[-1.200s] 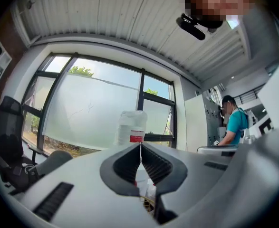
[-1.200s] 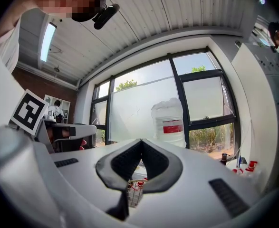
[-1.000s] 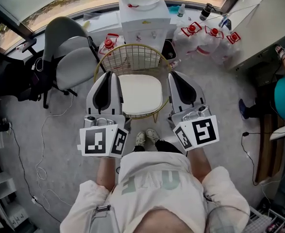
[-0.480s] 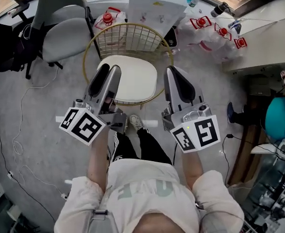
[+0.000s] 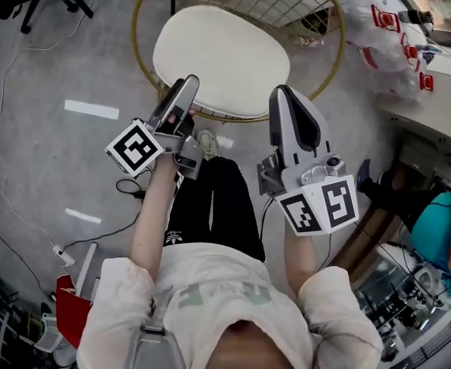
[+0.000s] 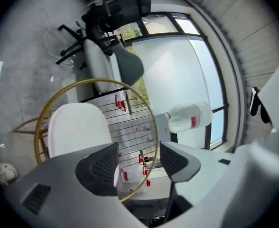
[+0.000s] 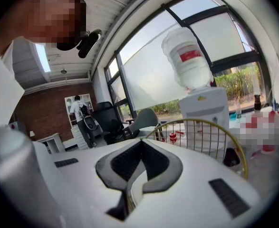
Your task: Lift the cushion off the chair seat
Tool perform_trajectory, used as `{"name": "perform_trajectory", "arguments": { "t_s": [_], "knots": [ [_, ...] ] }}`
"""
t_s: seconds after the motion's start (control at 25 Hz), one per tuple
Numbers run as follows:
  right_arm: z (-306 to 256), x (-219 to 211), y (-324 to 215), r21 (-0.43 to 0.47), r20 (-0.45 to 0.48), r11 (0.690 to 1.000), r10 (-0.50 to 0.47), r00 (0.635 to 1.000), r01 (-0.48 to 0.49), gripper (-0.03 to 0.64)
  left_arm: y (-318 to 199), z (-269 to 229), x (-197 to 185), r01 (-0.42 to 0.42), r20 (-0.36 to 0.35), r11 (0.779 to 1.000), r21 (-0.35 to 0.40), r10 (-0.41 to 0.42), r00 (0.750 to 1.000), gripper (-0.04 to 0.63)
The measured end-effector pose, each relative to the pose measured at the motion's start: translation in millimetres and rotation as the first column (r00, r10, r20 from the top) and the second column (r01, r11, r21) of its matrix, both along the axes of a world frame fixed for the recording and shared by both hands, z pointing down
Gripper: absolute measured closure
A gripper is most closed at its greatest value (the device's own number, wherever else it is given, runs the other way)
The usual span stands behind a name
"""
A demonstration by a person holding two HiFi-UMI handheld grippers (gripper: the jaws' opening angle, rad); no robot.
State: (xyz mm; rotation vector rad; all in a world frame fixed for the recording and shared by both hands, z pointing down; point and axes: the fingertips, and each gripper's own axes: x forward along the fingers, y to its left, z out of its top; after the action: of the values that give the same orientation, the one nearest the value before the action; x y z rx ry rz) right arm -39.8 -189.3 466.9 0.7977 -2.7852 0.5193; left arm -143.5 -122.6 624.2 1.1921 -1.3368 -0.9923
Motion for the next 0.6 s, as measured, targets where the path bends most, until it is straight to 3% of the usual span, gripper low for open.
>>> {"name": "perform_trajectory", "arguments": {
  "t_s": [0.16,0.28,0.36,0.48,0.6],
  "knots": [
    [57.8,3.8,6.6,-0.053,-0.018,0.999,-0.001,1.0,0.0,0.601,18.5,87.7,9.7,0.001,-0.053,0.997,-0.071,-0.005,0.999,0.333],
    [87.1,13.4,6.1,-0.088,-0.033,0.996,0.006,0.999,-0.009,0.601,27.1,130.8,21.5,0.028,-0.13,0.995,-0.092,-0.04,0.991,0.333],
    [100.4,16.4,5.1,-0.1,-0.041,0.995,0.003,0.999,-0.007,0.601,35.7,157.8,26.2,0.026,-0.146,0.991,-0.128,-0.044,0.988,0.334],
    [113.3,13.9,3.1,-0.095,-0.049,0.995,-0.012,0.999,0.008,0.601,44.2,182.8,28.8,0.029,-0.172,0.987,-0.157,-0.056,0.984,0.334],
    [122.4,10.4,3.0,-0.098,-0.046,0.995,-0.026,0.999,0.021,0.6,44.8,190.7,35.2,0.036,-0.23,0.99,-0.137,-0.067,0.971,0.334]
  ]
}}
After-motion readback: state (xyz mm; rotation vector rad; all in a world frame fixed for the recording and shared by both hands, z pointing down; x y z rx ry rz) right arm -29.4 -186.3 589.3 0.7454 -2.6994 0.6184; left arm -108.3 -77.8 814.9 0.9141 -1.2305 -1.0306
